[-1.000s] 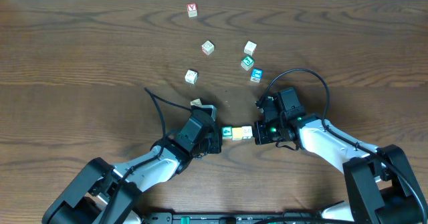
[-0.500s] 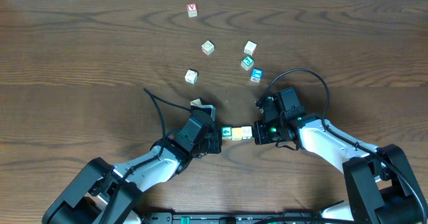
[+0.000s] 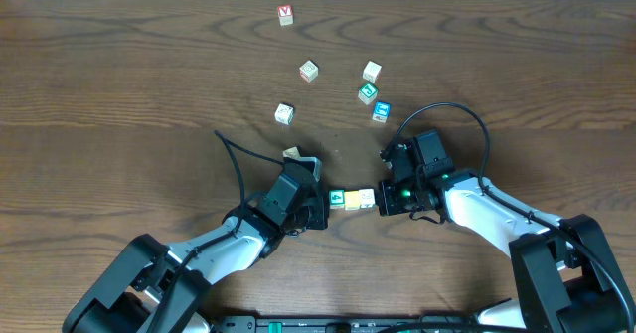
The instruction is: Lift 3 blocks
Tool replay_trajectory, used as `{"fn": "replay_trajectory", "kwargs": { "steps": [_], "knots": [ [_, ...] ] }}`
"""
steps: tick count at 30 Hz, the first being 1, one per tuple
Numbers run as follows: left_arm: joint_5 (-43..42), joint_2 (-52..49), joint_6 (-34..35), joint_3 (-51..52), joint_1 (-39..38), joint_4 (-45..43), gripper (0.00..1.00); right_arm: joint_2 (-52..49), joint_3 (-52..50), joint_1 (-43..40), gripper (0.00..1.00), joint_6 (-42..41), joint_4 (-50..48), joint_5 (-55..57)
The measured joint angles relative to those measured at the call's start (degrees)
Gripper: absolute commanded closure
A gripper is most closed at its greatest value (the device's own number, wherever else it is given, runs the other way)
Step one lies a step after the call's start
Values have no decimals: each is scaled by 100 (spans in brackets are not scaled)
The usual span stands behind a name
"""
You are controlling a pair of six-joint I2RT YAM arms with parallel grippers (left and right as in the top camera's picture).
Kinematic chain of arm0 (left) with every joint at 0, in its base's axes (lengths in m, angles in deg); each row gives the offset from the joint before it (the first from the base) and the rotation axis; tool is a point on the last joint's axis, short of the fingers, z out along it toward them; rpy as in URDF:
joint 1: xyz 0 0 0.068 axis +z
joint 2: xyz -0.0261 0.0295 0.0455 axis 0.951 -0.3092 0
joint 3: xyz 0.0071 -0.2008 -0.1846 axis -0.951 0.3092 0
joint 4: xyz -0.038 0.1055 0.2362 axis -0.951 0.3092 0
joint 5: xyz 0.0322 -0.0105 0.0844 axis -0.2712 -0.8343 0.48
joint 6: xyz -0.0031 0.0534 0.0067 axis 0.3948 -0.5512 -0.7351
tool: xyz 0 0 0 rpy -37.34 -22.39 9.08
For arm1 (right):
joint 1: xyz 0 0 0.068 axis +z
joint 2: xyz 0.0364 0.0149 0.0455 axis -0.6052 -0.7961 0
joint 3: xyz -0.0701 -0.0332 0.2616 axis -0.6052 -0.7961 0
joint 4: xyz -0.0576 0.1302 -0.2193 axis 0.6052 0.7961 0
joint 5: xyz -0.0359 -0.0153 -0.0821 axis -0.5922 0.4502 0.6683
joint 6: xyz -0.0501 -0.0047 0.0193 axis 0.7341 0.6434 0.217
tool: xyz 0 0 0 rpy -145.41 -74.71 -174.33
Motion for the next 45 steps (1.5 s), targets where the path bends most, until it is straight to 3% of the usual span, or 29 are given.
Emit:
{"fn": "replay_trajectory", "kwargs": {
  "steps": [45],
  "knots": [
    [-81,17,-33,11,7,7,93,494,-35,0,99,0,258,-15]
  ]
}}
